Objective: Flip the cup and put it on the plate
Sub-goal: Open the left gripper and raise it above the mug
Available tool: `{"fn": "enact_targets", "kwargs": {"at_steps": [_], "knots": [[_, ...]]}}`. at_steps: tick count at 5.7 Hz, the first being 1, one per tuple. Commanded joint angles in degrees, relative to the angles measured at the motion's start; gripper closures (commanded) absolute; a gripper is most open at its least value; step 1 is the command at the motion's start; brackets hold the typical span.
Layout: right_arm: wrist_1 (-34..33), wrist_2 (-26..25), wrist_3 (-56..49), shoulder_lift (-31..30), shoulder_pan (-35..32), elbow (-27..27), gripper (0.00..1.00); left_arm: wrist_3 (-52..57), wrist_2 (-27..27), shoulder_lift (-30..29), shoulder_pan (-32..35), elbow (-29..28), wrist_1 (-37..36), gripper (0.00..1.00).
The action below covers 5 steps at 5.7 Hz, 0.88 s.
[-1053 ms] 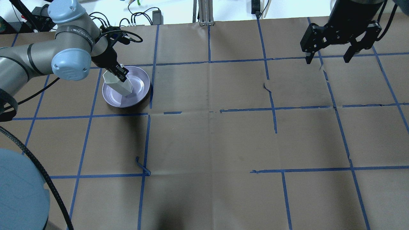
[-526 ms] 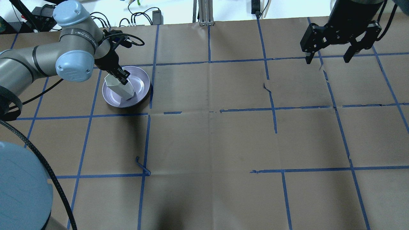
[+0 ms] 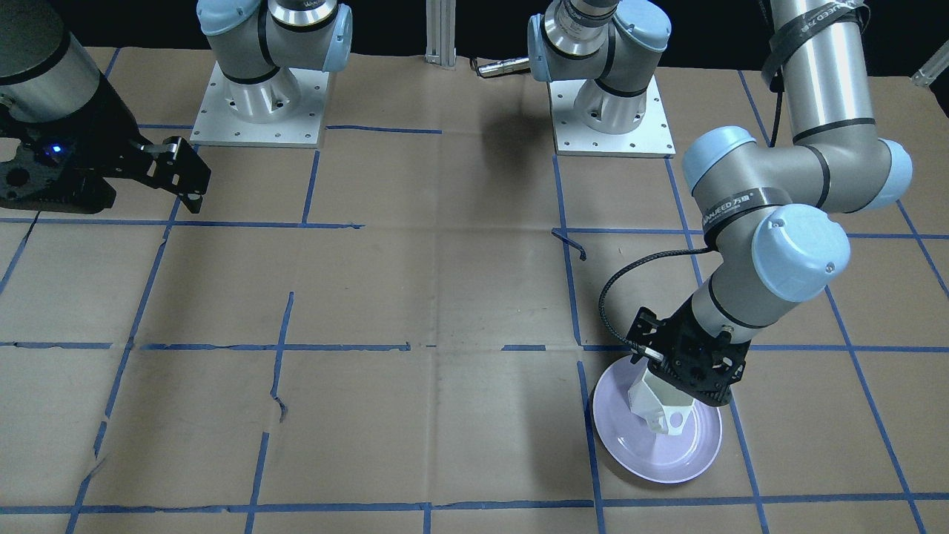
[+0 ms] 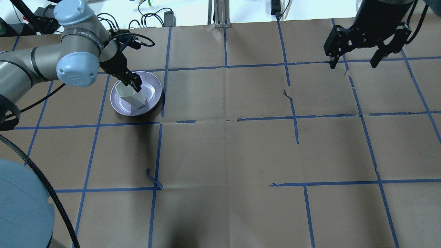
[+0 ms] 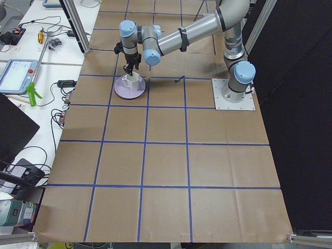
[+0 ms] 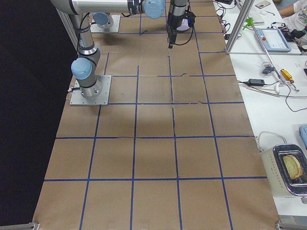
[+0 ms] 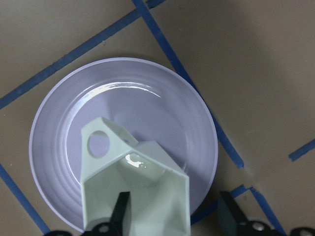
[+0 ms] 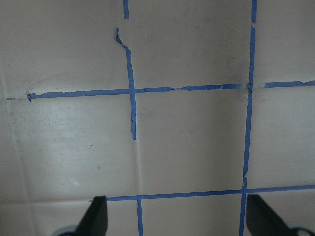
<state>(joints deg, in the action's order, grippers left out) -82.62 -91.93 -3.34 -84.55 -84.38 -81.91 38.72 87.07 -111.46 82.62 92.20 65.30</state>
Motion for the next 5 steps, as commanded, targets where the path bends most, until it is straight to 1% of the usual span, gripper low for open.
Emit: {"fn": "enact_targets", "kwargs": {"at_steps": [1,2,3,4,5], "knots": [[0.0,0.0,0.0,0.0,0.0,0.0,0.0,-5.9,-0.06,6.13,0.17,-2.19,10.04,0.01],[0.0,0.0,0.0,0.0,0.0,0.0,0.0,-14.55,-0.14,9.65,0.95,-3.94,16.28,0.01],[0.0,0.0,0.0,0.0,0.0,0.0,0.0,-21.6,0.47,11.42,4.18,-7.26,23.39,0.01],[0.0,0.0,0.0,0.0,0.0,0.0,0.0,-30.11,0.39,12.66,6.21,-11.04,27.73,0.01],[0.0,0.0,0.0,0.0,0.0,0.0,0.0,-34.63,0.38,15.46,6.49,-11.34,30.03,0.01]]}}
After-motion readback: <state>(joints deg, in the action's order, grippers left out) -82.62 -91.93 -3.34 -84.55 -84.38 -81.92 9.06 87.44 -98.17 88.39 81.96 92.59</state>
